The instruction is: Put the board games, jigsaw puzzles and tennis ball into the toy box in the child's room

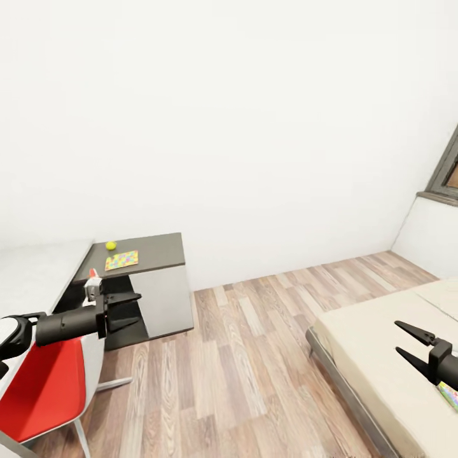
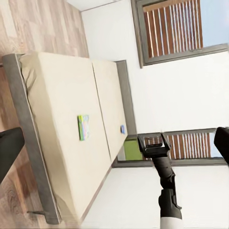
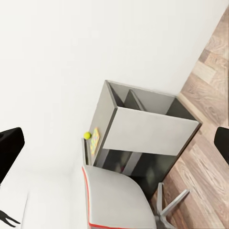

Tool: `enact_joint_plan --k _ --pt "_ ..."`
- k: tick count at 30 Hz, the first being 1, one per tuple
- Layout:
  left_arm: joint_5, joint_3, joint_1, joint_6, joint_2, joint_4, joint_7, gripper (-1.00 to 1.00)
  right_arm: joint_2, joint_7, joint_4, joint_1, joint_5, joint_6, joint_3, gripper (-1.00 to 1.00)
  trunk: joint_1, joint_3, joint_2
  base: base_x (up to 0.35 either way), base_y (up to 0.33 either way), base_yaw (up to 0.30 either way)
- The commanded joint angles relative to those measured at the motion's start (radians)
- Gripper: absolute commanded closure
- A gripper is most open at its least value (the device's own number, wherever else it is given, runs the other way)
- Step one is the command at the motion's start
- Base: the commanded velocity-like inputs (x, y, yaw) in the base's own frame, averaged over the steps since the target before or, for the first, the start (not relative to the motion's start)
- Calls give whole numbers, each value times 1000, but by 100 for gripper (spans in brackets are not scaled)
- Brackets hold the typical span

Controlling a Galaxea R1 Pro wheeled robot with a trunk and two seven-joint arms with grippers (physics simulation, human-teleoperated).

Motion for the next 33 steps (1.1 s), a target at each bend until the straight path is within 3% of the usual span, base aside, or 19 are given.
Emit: enact_joint_plan --k 1,33 --pt "1 -1 -1 1 1 0 -2 -100 0 10 1 -1 11 5 -1 -100 1 -1 -2 0 0 -246" --pt "0 -2 -1 1 1 0 -2 -100 0 10 17 -1 11 5 -4 -100 1 33 -2 0 0 -246"
